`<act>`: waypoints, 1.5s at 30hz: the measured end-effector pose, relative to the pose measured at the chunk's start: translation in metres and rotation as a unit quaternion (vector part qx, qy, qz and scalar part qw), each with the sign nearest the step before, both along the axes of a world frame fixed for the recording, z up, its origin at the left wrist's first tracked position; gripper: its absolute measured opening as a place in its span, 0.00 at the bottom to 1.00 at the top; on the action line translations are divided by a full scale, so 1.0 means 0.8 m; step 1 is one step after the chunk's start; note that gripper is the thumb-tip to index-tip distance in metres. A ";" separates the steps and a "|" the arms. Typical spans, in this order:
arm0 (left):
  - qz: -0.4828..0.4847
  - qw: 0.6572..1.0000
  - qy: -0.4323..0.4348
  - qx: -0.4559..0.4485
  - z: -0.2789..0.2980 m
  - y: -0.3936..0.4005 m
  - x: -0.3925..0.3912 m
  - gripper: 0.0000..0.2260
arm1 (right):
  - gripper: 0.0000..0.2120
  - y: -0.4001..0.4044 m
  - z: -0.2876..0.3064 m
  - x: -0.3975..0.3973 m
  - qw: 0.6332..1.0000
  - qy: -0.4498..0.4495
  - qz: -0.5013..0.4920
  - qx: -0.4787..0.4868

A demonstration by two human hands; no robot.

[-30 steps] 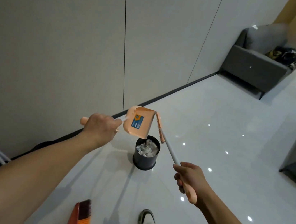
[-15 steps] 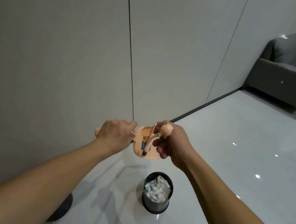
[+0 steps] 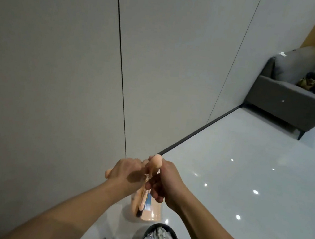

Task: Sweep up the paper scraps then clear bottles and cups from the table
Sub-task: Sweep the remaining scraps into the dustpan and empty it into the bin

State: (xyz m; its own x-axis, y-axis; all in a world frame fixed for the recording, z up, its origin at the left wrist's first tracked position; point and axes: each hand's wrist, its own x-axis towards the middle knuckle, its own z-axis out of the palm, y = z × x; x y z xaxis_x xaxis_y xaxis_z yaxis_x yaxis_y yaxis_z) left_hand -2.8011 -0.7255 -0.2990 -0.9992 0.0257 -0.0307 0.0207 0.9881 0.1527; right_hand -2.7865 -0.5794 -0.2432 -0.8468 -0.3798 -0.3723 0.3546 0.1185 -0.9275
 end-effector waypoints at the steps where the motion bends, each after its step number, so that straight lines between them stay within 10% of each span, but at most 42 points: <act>1: -0.033 0.999 -0.002 -0.016 -0.010 -0.011 -0.022 0.07 | 0.16 -0.006 -0.002 -0.020 1.000 -0.010 -0.011 0.008; 12: -0.260 0.964 0.060 -0.020 -0.047 -0.134 -0.210 0.12 | 0.19 -0.116 0.014 -0.199 0.993 -0.090 -0.076 0.004; 20: -0.276 0.959 0.039 -0.044 -0.067 -0.122 -0.303 0.36 | 0.19 -0.116 0.016 -0.280 0.986 -0.128 -0.097 -0.037; 28: -0.315 0.947 0.014 -0.054 -0.087 -0.087 -0.408 0.17 | 0.22 -0.080 -0.016 -0.376 0.988 -0.104 -0.102 -0.061; 45: -0.404 0.908 -0.008 -0.112 -0.134 -0.009 -0.620 0.19 | 0.20 -0.012 -0.057 -0.474 0.945 -0.106 -0.303 -0.057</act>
